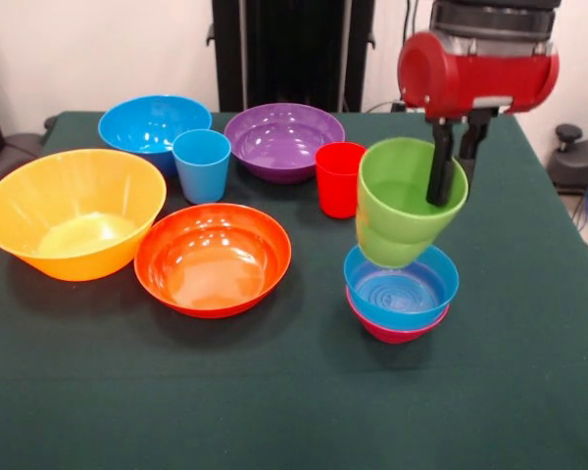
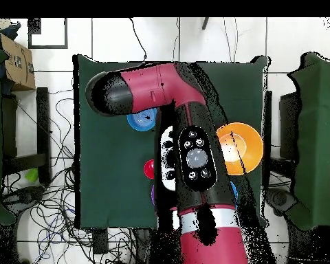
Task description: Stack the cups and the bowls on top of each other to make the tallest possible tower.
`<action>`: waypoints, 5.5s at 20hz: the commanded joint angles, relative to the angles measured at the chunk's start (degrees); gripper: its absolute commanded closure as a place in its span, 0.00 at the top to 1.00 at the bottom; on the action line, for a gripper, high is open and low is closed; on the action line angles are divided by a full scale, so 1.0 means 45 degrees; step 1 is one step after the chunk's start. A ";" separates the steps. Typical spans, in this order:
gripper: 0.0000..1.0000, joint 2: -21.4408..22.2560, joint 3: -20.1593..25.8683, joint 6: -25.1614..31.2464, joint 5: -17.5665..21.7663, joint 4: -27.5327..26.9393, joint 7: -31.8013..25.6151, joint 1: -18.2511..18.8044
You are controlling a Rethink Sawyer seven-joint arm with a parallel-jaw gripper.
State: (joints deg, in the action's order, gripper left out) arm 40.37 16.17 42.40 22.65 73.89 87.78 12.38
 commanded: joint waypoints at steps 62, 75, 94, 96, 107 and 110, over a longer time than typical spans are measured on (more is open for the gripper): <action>0.00 -0.1704 -0.2344 -0.7595 -0.0634 0.3860 0.3531 -0.1686; 0.00 -0.1979 -0.2239 -0.7708 -0.0398 0.3612 0.3269 -0.1378; 0.00 -0.2911 -0.2758 -0.7911 -0.0681 0.2316 0.3629 -0.1996; 0.00 -0.2892 -0.2760 -0.7941 -0.0682 0.2362 0.3651 -0.2015; 0.00 -0.2451 -0.2431 -0.7565 -0.0859 0.3167 0.3532 -0.1895; 0.00 -0.2186 -0.2255 -0.7478 -0.0746 0.3740 0.3394 -0.1709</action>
State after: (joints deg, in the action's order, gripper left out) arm 28.92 2.30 7.59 20.60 87.68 95.68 3.76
